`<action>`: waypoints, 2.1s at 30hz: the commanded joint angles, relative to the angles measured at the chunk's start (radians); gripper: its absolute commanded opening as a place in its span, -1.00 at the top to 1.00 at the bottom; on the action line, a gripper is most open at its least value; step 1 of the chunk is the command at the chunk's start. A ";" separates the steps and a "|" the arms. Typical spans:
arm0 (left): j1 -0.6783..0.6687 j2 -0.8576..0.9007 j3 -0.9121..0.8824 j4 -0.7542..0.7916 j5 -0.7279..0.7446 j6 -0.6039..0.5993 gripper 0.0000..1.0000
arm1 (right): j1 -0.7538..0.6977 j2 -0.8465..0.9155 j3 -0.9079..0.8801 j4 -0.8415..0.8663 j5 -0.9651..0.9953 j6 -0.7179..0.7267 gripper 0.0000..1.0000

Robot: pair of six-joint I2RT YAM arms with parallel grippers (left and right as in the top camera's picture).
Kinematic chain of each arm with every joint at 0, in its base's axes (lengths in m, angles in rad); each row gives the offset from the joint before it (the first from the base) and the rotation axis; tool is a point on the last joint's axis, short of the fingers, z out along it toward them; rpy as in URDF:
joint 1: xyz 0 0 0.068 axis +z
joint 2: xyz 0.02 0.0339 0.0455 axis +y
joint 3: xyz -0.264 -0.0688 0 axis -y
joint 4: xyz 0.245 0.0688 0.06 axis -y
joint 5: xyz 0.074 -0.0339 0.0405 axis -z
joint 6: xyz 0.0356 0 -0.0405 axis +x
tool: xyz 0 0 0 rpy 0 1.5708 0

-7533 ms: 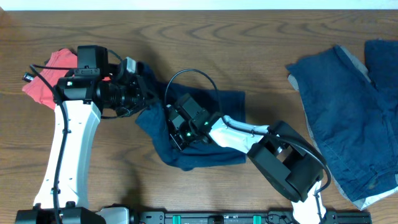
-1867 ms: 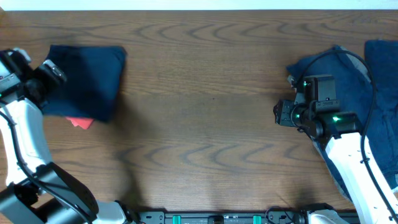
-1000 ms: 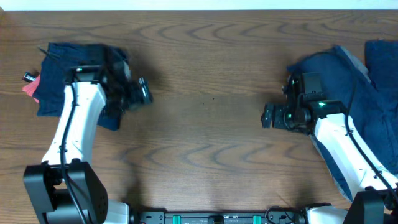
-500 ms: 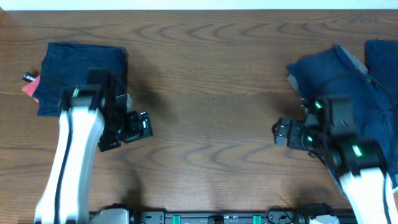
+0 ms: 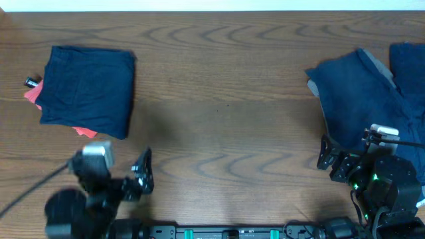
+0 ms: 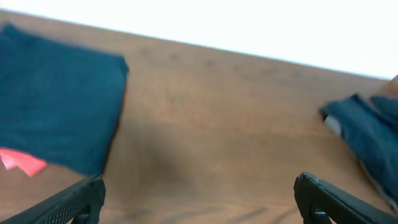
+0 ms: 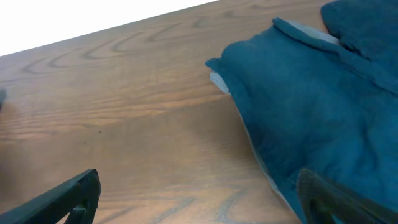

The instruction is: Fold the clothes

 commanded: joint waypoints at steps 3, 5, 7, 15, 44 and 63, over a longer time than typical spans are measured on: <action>-0.003 -0.129 -0.009 -0.013 -0.009 0.009 -0.96 | 0.009 -0.005 -0.012 -0.002 0.032 0.014 -0.98; -0.003 -0.142 -0.009 -0.024 -0.009 0.009 -0.96 | 0.009 -0.005 -0.012 -0.002 0.032 0.014 -0.99; -0.003 -0.141 -0.009 -0.032 -0.009 0.009 -0.96 | 0.009 -0.005 -0.012 -0.002 0.032 0.014 -0.99; -0.003 -0.139 -0.009 -0.034 -0.009 0.009 -0.96 | 0.009 -0.005 -0.012 -0.002 0.032 0.014 -0.99; -0.003 -0.139 -0.009 -0.034 -0.009 0.009 -0.96 | -0.151 -0.501 -0.576 0.432 -0.156 -0.212 -0.99; -0.003 -0.139 -0.009 -0.034 -0.009 0.009 -0.96 | -0.150 -0.506 -0.866 0.863 -0.160 -0.275 -0.98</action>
